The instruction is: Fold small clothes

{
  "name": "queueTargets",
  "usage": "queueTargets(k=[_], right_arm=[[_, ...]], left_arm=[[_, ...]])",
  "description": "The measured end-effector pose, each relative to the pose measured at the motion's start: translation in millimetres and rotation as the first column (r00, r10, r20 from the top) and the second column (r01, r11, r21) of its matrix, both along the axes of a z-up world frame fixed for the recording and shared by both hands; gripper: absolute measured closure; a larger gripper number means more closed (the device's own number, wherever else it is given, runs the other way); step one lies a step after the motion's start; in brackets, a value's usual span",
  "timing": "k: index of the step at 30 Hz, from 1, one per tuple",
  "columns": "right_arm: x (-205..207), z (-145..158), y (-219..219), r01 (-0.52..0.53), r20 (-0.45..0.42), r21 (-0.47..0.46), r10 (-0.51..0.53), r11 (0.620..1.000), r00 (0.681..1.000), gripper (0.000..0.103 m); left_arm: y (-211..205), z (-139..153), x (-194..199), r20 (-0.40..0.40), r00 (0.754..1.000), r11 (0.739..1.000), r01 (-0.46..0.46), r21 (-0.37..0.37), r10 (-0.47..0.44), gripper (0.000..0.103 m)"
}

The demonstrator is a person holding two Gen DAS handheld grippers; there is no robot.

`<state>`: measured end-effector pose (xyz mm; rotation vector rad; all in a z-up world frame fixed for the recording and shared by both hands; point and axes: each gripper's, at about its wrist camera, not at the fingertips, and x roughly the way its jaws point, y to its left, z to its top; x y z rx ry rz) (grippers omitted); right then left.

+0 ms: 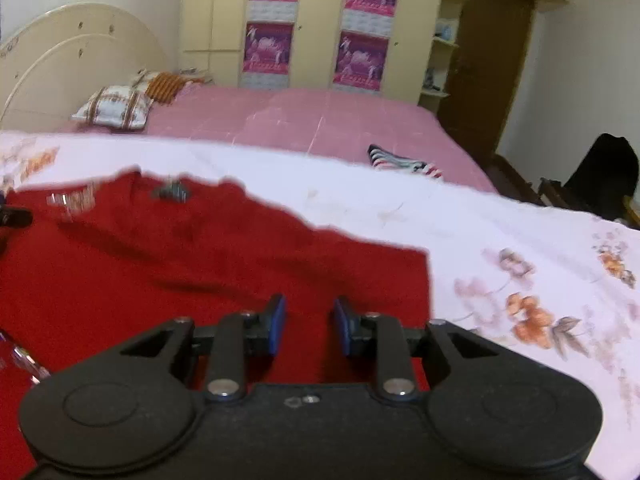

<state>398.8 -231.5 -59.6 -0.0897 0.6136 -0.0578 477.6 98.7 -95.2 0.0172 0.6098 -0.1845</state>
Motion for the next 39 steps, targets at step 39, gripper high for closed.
queueTargets(k=[39], right_arm=[[-35.6,-22.2,31.1,-0.022,-0.094,-0.043,0.018,0.999,0.995,0.059]], left_arm=[[-47.6,-19.4,-62.4,-0.111,0.994,0.995,0.031,0.100,-0.020,0.000]])
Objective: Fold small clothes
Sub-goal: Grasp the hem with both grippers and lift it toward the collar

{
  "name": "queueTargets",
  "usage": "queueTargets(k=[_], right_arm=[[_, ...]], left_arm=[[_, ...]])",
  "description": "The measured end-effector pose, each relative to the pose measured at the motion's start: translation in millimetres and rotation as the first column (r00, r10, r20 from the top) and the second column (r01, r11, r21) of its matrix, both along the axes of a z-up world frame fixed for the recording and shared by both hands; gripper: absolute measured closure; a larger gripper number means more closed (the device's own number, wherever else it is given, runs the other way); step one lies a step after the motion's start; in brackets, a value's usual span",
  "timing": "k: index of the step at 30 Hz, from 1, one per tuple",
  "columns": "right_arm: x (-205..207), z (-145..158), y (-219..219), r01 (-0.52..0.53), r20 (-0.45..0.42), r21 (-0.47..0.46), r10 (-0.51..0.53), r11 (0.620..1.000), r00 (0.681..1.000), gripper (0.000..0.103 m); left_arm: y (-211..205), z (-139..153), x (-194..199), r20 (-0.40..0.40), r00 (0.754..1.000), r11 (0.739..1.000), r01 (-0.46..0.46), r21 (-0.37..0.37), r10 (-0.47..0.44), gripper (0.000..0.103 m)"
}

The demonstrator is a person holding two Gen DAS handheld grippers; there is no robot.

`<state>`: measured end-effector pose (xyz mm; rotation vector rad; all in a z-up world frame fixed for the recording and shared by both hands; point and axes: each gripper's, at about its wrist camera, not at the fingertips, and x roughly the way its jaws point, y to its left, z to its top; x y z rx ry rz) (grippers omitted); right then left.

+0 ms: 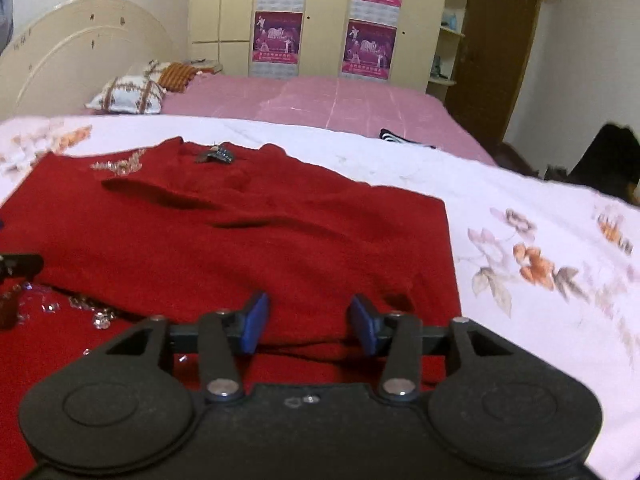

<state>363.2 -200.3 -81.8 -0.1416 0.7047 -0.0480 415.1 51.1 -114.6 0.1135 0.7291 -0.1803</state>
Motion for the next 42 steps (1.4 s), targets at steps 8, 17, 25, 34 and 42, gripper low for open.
queueTargets(k=[8,17,25,34,42], right_arm=[[-45.9,29.4,-8.6,-0.011,0.051,0.086,0.007,0.996,0.999,0.060],[-123.6,45.2,-45.0,0.047,0.004,0.279,-0.050,0.959,0.999,0.059],[-234.1,28.5,-88.7,0.064,-0.095,0.502,-0.018,0.862,0.995,0.071],[-310.6,-18.3,-105.5,0.158,-0.199,0.766,-0.004,0.624,0.980,0.068],[-300.5,-25.9,-78.6,0.121,-0.188,0.784,0.047,0.609,0.981,0.075]], left_arm=[[2.8,23.9,-37.6,0.027,0.999,0.998,0.017,0.064,-0.019,0.000],[27.8,37.5,-125.6,0.017,1.000,0.999,0.015,0.032,-0.016,0.000],[94.2,29.0,-228.3,-0.177,0.984,0.976,-0.040,-0.213,0.002,0.050],[129.2,5.5,-278.6,-0.322,0.939,0.823,-0.089,-0.561,-0.118,0.068],[127.5,-16.3,-274.4,-0.314,0.941,0.727,-0.127,-0.675,-0.127,0.068]])
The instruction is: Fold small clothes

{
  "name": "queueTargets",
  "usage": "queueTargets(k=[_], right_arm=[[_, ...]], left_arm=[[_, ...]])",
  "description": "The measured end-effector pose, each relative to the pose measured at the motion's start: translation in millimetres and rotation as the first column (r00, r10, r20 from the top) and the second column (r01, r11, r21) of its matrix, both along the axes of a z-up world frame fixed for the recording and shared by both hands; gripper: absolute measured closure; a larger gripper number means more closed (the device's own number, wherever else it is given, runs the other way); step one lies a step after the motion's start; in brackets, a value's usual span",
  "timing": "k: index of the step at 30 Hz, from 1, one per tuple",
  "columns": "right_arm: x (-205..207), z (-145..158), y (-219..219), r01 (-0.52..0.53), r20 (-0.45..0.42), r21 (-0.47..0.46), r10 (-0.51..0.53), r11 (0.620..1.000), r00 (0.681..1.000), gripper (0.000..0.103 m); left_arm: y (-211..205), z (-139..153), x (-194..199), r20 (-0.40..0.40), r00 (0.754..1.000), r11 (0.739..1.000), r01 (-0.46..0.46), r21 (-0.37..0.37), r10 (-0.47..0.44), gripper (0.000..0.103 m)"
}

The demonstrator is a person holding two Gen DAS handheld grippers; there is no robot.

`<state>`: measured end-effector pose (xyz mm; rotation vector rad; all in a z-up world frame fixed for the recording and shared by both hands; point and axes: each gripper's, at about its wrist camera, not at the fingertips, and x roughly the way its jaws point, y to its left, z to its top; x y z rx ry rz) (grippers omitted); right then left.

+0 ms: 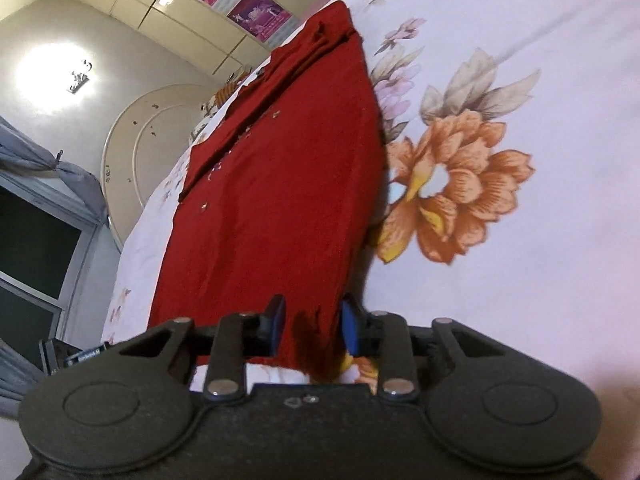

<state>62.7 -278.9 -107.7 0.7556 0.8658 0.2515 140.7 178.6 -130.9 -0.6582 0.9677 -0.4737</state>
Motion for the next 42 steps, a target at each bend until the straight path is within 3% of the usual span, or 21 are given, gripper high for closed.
queueTargets(k=[1,3,4,6,9,11,13,15,22,26,34,42], right_arm=[[3.4,-0.4,2.0,-0.003,0.003,0.000,0.003,1.000,1.000,0.076],[2.2,-2.7,0.4,-0.005,0.003,-0.020,0.006,1.000,1.000,0.088],[4.6,-3.7,2.5,-0.009,-0.005,-0.038,0.008,0.999,1.000,0.095],[2.8,-0.5,5.2,-0.017,0.015,-0.070,0.018,0.997,1.000,0.098],[-8.4,23.9,5.9,-0.013,0.122,-0.088,0.024,0.996,0.992,0.098],[-14.1,35.4,4.3,-0.013,0.177,-0.102,0.031,0.995,0.984,0.098],[-7.4,23.9,2.3,-0.022,0.128,-0.120,0.038,0.992,0.991,0.098],[2.1,7.2,4.1,-0.034,0.036,-0.150,0.040,0.988,0.999,0.098],[11.9,35.3,3.9,0.033,0.161,-0.132,-0.012,0.991,0.987,0.098],[44.8,62.8,-0.1,0.066,0.237,-0.157,-0.027,0.985,0.971,0.098],[153.4,103.8,-11.5,0.124,0.278,-0.170,-0.073,0.978,0.958,0.098],[271.4,84.5,-26.8,0.147,0.203,-0.125,-0.120,0.981,0.972,0.098]], left_arm=[[0.6,-1.2,-0.3,0.006,1.000,1.000,-0.003,-0.005,0.003,0.069],[-2.2,-3.1,-1.1,0.010,1.000,0.999,-0.008,0.046,0.008,0.099],[-2.6,-2.4,-3.0,0.017,1.000,0.998,-0.007,0.061,0.006,0.099],[-0.6,3.8,-10.9,0.067,0.998,0.998,-0.021,0.053,0.017,0.100],[9.9,25.7,-30.3,0.190,0.981,0.999,-0.033,-0.037,0.039,0.100],[15.4,18.5,-30.1,0.154,0.987,0.998,-0.050,0.027,0.045,0.100],[16.9,-2.3,-23.0,0.066,0.997,0.995,-0.049,0.089,0.043,0.100],[18.7,-2.8,-22.0,0.070,0.996,0.996,-0.061,0.059,0.057,0.100],[21.4,34.6,-6.3,0.170,0.984,0.998,-0.058,0.012,0.056,0.100],[23.0,64.5,40.9,0.245,0.968,0.999,-0.049,0.003,0.047,0.100],[9.3,91.1,173.6,0.283,0.958,0.999,-0.043,0.014,0.037,0.100],[-11.7,80.6,300.7,0.235,0.972,0.995,-0.024,0.093,0.002,0.100]])
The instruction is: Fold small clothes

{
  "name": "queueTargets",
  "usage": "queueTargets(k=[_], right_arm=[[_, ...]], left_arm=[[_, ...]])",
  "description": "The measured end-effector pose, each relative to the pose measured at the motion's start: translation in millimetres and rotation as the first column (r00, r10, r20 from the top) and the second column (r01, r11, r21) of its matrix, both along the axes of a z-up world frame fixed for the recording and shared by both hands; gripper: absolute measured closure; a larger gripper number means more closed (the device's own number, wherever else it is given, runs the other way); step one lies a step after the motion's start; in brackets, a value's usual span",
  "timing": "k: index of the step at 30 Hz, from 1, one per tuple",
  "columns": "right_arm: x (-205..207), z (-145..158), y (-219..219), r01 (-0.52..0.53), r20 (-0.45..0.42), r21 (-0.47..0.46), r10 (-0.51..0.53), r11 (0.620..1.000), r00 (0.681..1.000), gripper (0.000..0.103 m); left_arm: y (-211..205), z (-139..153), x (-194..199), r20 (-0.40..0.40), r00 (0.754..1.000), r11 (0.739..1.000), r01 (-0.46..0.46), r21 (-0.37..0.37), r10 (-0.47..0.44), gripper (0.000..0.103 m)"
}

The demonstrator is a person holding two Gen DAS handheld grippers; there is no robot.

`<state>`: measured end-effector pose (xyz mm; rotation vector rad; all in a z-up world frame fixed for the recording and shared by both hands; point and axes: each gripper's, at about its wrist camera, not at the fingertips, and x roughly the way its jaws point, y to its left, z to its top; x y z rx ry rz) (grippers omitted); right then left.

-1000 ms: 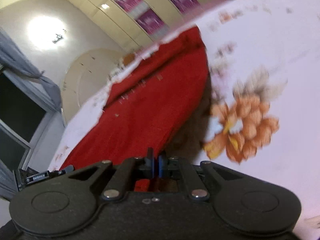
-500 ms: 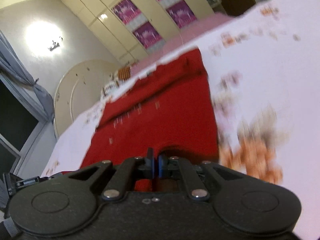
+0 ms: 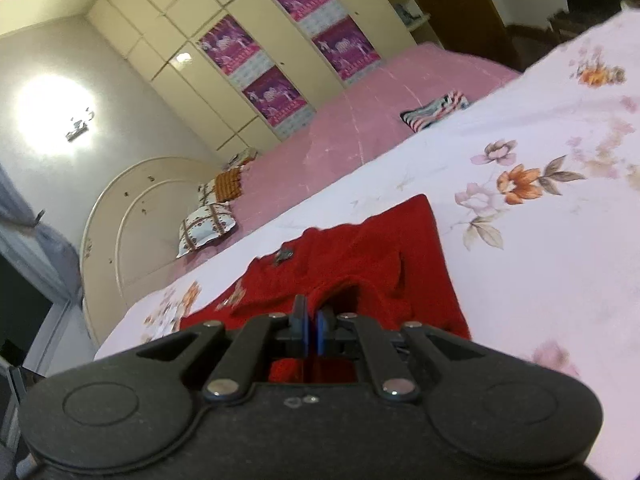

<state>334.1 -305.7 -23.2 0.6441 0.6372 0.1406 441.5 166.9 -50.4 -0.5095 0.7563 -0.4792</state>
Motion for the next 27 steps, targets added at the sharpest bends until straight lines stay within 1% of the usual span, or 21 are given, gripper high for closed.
queueTargets(k=[2,5,7,9,10,11,12,13,14,15,16,17,18,19,20,21,22,24,25,26,27], right_arm=[[23.6,-16.2,-4.7,0.012,-0.033,0.032,-0.011,0.999,0.999,0.098],[48.3,-42.4,-16.8,0.048,-0.082,0.122,-0.039,0.991,0.996,0.098],[61.1,-55.2,-20.9,0.058,-0.098,0.146,-0.044,0.988,0.994,0.098],[73.9,-67.8,-23.4,0.060,-0.116,0.159,-0.041,0.985,0.992,0.097],[80.2,-72.9,-24.8,0.057,-0.115,0.163,-0.038,0.985,0.993,0.095],[85.5,-77.1,-26.3,0.050,-0.106,0.176,-0.032,0.983,0.994,0.090],[88.9,-80.5,-27.4,0.047,-0.095,0.189,-0.029,0.981,0.995,0.082],[91.1,-81.8,-28.2,0.051,-0.082,0.193,-0.036,0.980,0.996,0.082],[91.9,-80.1,-27.9,0.046,-0.072,0.187,-0.033,0.981,0.997,0.078],[91.3,-77.4,-27.2,0.031,-0.054,0.181,-0.021,0.983,0.998,0.066],[86.3,-71.9,-28.3,0.023,-0.020,0.170,-0.020,0.985,1.000,0.058],[81.8,-67.5,-28.7,0.034,0.009,0.155,-0.036,0.987,0.999,0.039],[77.5,-63.5,-29.6,0.053,0.030,0.133,-0.057,0.990,0.998,0.027],[74.2,-59.1,-30.9,0.068,0.041,0.101,-0.072,0.993,0.997,0.028],[73.0,-55.9,-31.4,0.060,0.046,0.071,-0.063,0.996,0.997,0.036],[72.8,-51.6,-29.9,0.048,0.049,0.016,-0.049,0.999,0.998,0.044],[75.0,-48.2,-27.7,0.037,0.047,-0.042,-0.035,0.998,0.998,0.047],[78.9,-43.1,-20.7,0.007,0.037,-0.138,-0.002,0.990,0.999,0.051],[81.7,-41.3,-16.6,-0.010,0.029,-0.186,0.016,0.983,0.999,0.051],[85.6,-40.4,-12.4,-0.026,0.016,-0.220,0.030,0.975,0.999,0.051],[88.2,-39.8,-9.2,-0.049,0.002,-0.252,0.051,0.966,0.999,0.052]], left_arm=[[-3.0,-8.3,19.0,-0.017,1.000,1.000,0.009,0.012,-0.009,0.100],[-6.5,-28.1,45.3,-0.066,0.998,1.000,0.009,0.026,-0.007,0.100],[-7.6,-40.8,54.6,-0.097,0.995,1.000,0.008,0.030,-0.005,0.100],[-10.0,-52.2,64.5,-0.099,0.995,1.000,0.010,0.011,-0.009,0.099],[-10.9,-56.6,67.9,-0.098,0.995,1.000,-0.005,0.007,0.006,0.099],[-11.4,-61.8,71.8,-0.099,0.995,1.000,-0.012,-0.009,0.011,0.098],[-11.5,-64.9,72.9,-0.107,0.994,0.999,-0.022,-0.028,0.019,0.083],[-10.3,-66.6,73.4,-0.103,0.994,0.998,-0.029,-0.049,0.024,0.070],[-9.2,-65.0,70.1,-0.075,0.997,0.997,-0.032,-0.074,0.027,0.040],[-8.6,-61.7,66.6,-0.033,0.999,0.996,-0.042,-0.081,0.040,0.016],[-10.1,-56.1,62.5,0.011,0.998,0.997,-0.064,-0.054,0.064,0.009],[-11.8,-52.1,60.8,0.031,0.997,0.997,-0.068,-0.028,0.068,0.008],[-13.3,-49.4,60.7,0.041,0.998,0.999,-0.054,-0.006,0.055,0.008],[-17.3,-45.6,60.7,0.058,0.998,0.998,-0.036,0.052,0.033,0.008],[-22.8,-42.1,61.5,0.073,0.997,0.992,-0.013,0.127,0.004,0.014],[-29.6,-38.8,62.5,0.082,0.996,0.977,0.009,0.215,-0.027,0.024],[-37.5,-36.9,64.8,0.078,0.995,0.953,0.039,0.301,-0.066,0.028],[-46.9,-36.7,69.3,0.053,0.991,0.926,0.092,0.366,-0.119,0.039],[-51.8,-37.4,72.1,0.035,0.989,0.914,0.116,0.389,-0.140,0.042],[-57.1,-38.9,74.5,0.017,0.988,0.901,0.134,0.413,-0.155,0.049],[-60.1,-41.2,77.4,-0.001,0.986,0.885,0.147,0.441,-0.164,0.053]])
